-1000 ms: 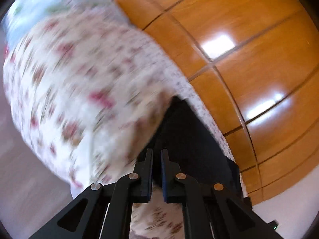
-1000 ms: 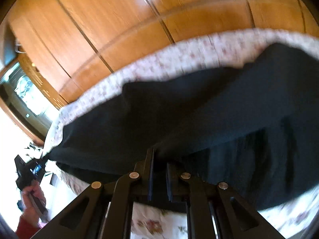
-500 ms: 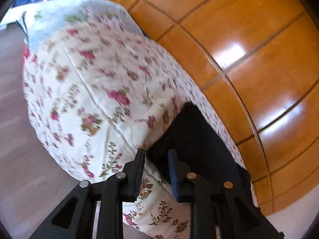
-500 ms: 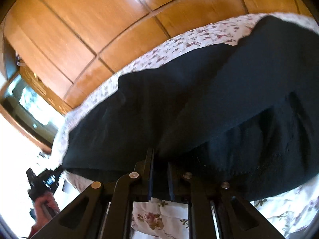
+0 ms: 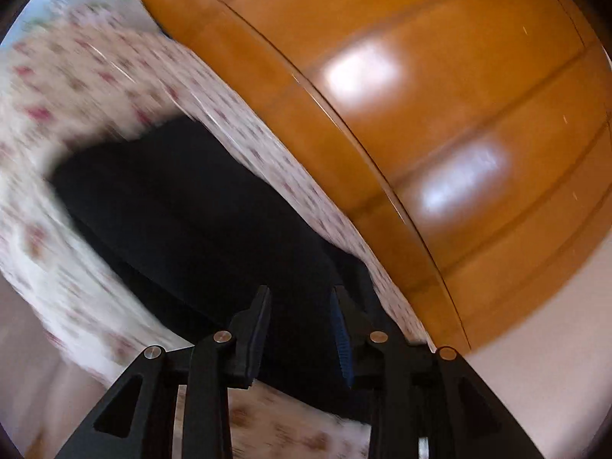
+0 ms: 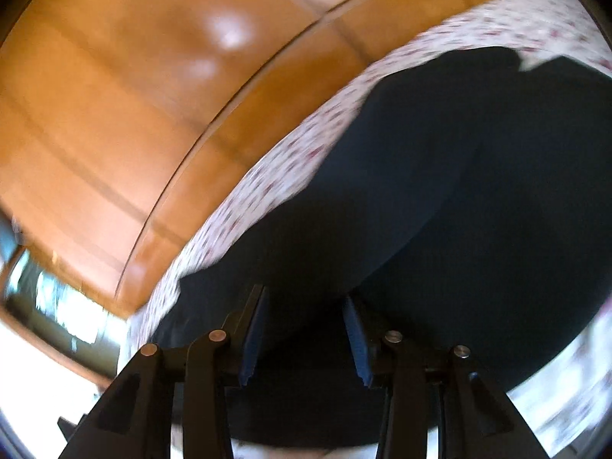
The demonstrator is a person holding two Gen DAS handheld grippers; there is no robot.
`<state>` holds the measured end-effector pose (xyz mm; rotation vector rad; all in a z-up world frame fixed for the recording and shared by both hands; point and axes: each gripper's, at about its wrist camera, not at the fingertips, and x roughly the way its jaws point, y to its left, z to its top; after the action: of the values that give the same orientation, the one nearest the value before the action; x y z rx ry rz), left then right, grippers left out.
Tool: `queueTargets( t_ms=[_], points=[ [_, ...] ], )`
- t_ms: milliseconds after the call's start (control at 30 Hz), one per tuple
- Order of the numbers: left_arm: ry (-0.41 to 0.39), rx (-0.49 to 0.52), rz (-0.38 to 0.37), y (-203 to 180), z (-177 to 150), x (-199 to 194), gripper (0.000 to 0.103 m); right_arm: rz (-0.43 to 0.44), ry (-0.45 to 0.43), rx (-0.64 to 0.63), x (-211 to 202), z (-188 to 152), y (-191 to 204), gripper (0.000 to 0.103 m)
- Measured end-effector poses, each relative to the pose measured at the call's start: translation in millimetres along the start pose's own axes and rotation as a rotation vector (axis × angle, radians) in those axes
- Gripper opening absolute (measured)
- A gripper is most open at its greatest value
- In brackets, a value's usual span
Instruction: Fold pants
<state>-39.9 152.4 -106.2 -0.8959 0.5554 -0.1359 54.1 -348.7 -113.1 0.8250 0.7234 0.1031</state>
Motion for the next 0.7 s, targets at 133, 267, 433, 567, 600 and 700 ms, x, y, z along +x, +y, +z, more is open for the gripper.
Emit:
queueTargets(
  t_ms=[133, 267, 433, 567, 600, 700],
  points=[
    [0.133, 0.010, -0.072, -28, -32, 40, 0.033, 0.033, -0.035, 0.105, 2, 33, -32, 0.041],
    [0.258, 0.000, -0.134, -50, -60, 73, 0.037, 0.065, -0.073, 0.151, 7, 62, -45, 0.041],
    [0.328, -0.039, -0.147, -62, -84, 94, 0.037, 0.076, -0.111, 0.214, 9, 86, -65, 0.040],
    [0.349, -0.017, -0.131, -67, -89, 107, 0.035, 0.044, -0.111, 0.219, -1, 95, -70, 0.009],
    [0.346, -0.012, -0.131, -68, -89, 106, 0.034, 0.041, -0.128, 0.192, -8, 97, -65, 0.009],
    [0.363, 0.004, -0.127, -71, -89, 109, 0.030, 0.077, -0.205, 0.041, -43, 105, -34, 0.008]
  ],
)
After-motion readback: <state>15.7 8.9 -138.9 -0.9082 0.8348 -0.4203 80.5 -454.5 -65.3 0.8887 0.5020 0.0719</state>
